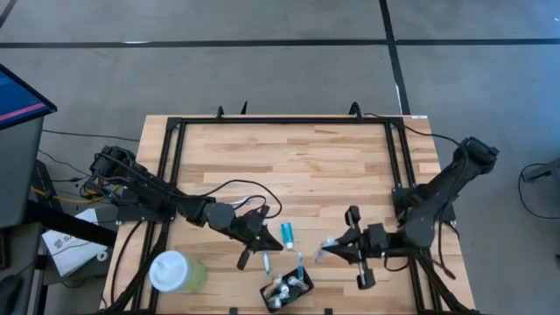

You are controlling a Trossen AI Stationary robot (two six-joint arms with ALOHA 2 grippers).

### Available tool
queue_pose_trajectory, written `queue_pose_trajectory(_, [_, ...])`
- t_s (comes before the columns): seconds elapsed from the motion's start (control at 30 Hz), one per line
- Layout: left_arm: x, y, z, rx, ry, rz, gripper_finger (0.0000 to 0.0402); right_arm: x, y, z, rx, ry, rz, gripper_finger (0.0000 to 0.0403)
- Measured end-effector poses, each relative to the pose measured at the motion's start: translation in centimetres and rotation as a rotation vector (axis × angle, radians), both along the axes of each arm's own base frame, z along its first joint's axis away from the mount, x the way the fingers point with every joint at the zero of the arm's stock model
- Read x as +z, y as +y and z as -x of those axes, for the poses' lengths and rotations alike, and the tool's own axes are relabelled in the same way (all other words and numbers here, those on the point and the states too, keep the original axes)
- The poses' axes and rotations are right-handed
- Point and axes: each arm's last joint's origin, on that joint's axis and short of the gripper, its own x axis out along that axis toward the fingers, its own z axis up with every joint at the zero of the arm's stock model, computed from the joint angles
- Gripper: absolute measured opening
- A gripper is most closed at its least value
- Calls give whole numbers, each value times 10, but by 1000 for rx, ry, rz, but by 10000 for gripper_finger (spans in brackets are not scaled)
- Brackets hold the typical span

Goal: Pick & Place toothbrushing station
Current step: Put the top blue toothbrush into the black wire organizer

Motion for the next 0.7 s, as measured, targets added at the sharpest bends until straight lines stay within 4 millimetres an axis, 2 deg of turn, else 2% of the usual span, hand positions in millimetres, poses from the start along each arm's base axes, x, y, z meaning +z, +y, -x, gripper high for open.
queue_pose_trajectory(0.23, [0, 0, 0, -1, 1, 1, 1, -28, 13, 1, 7, 43, 69, 1])
queue_pose_trajectory(0.5, [0, -3, 1, -4, 16, 40, 1, -65, 32, -27, 35, -17, 37, 0])
queue_pose_trajectory(0.7, [0, -3, 1, 1, 28, 70, 1, -71, 30, -26, 35, -63, 39, 0])
